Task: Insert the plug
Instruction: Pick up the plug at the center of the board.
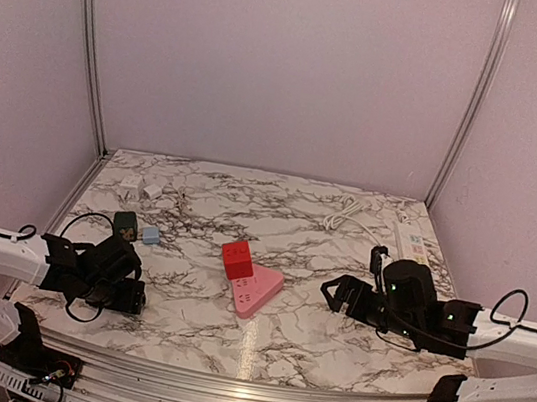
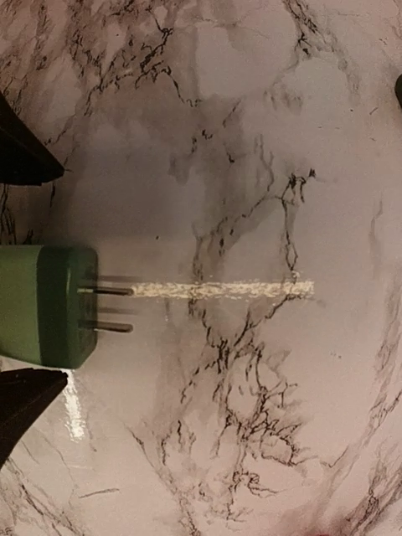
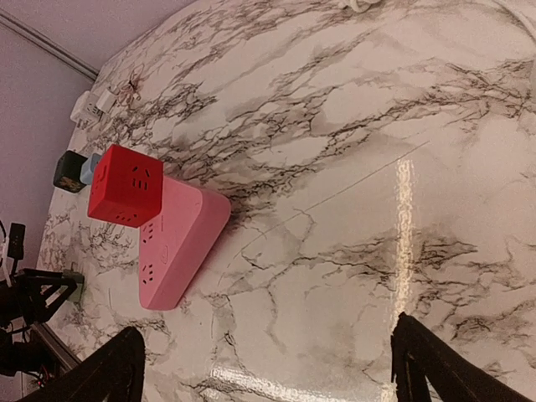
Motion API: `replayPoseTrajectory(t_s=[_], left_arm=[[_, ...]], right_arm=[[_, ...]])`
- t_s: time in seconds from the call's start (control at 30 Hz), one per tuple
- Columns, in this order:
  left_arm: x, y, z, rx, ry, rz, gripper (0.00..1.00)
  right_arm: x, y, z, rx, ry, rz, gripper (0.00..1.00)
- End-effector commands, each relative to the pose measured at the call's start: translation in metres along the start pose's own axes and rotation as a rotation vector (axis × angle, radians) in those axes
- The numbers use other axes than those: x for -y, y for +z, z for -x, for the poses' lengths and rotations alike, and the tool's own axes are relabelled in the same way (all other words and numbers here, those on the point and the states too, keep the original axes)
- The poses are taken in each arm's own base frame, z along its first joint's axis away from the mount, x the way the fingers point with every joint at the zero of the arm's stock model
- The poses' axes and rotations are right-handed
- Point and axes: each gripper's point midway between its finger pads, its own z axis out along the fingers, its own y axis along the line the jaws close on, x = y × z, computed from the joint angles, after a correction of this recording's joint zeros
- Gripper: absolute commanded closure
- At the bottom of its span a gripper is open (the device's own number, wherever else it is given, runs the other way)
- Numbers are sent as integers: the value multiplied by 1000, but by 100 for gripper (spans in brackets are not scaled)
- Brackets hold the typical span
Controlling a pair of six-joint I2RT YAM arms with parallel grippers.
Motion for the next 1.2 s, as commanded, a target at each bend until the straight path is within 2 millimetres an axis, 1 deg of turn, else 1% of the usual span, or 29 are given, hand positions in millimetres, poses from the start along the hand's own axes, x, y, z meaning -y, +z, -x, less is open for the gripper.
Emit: replayPoseTrajectory(t_s=[0.0,0.13,0.2,0.27,0.33,0.43,0.53,0.6,0.67,0.73,0.83,0.93,1.0,1.07,1.1,1.17], left_arm=[[-7,1,5,21,33,65,25],[-5,7,6,16,43,81,32],[-2,11,3,0,48,74,36],[1,14,1,-11,44,58,41],[5,15,-1,-19,40,38,49],[12,13,1,-15,29,5,65],[24,6,8,-6,16,-51,72],[34,-2,15,8,1,-103,74],[47,-12,23,30,-27,-176,74],[60,-26,34,60,-58,-247,74],[77,-45,47,97,-105,-357,74],[92,-63,57,117,-149,-462,74],[101,-71,59,119,-171,-512,74],[108,-78,60,117,-191,-556,75],[112,-81,61,114,-201,-584,75],[117,-85,61,114,-226,-611,76]], right_arm=[[-12,-8,11,32,11,29,4],[-9,-10,9,31,15,33,4],[-9,-11,9,33,13,36,4],[-9,-12,9,33,10,41,4],[-9,-13,9,35,6,45,4],[-11,-12,9,33,-9,55,4],[-17,-11,9,34,-37,82,4],[-25,-12,10,38,-63,121,4],[-38,-16,10,52,-96,178,4],[-59,-23,13,85,-136,248,4],[-87,-31,9,106,-226,318,4],[-112,-32,0,107,-325,341,4],[-130,-34,-9,113,-399,361,4],[-148,-36,-20,128,-494,384,4],[-161,-40,-27,137,-537,405,4],[-177,-43,-36,175,-622,410,4]])
